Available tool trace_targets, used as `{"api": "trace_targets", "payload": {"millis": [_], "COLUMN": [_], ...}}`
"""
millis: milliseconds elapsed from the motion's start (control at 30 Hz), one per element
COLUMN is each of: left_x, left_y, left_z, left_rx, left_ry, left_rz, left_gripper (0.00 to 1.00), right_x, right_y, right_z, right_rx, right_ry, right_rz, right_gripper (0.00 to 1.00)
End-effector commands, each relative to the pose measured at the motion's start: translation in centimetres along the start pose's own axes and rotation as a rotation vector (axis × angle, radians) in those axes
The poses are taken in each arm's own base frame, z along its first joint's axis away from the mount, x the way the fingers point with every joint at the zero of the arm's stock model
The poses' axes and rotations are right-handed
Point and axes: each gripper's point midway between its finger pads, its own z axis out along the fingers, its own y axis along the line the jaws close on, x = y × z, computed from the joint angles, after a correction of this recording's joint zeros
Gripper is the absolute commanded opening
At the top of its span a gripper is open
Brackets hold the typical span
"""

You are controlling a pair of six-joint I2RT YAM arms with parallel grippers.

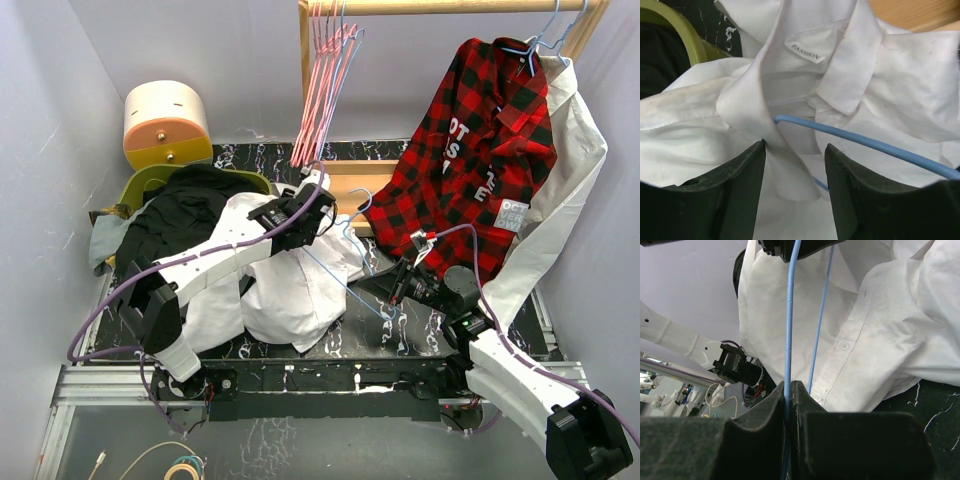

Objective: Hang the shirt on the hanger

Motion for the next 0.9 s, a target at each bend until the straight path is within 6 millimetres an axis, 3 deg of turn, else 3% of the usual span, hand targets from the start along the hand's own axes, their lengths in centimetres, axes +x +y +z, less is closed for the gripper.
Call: {"api": "trace_targets", "payload": {"millis": [0, 167, 367, 533, 600, 700, 867], "left_x": [-2.0, -3.3, -2.1, -1.7, -1.7, -2.1, -5.0], "left_y": [-0.7, 0.4, 0.5, 2.0, 2.6, 2.8, 3.8], "left_z": [-2.6, -3.2, -1.4, -0.5, -0.5, -0.9, -3.6], "left_rx": [0.105, 0.077, 0.029, -0.073, -0.100, -0.087, -0.056], "left_ry": [-0.018, -0.087, -0.123, -0.158, -0.170, -0.178, -0.216], "left_rz": [-0.035, -0.071, -0.092, -0.082, -0.080, -0.068, -0.063], "left_gripper": [0.48, 0.48, 0.39, 0.34, 0.27, 0.00, 0.00], "right_x": [-0.9, -0.8, -1.1, -1.4, -1.5, -1.3, -0.9], "right_y": [1.5, 1.2, 1.4, 1.9, 2.1, 2.3, 2.4], "right_z": [0.0, 0.0, 0.0, 0.0, -0.1, -0.1, -0.1], "right_rx": [-0.064, -0.054, -0.057, -0.070, -0.080, -0.090, -0.113], "right_ry": [-0.026, -0.029, -0.033, -0.046, -0.048, -0.042, -0.014], "right_rz": [-0.071, -0.068, -0.072, -0.073, -0.069, -0.067, -0.097], "right_gripper": [0.08, 0.08, 0.08, 0.08, 0.08, 0.08, 0.08]}}
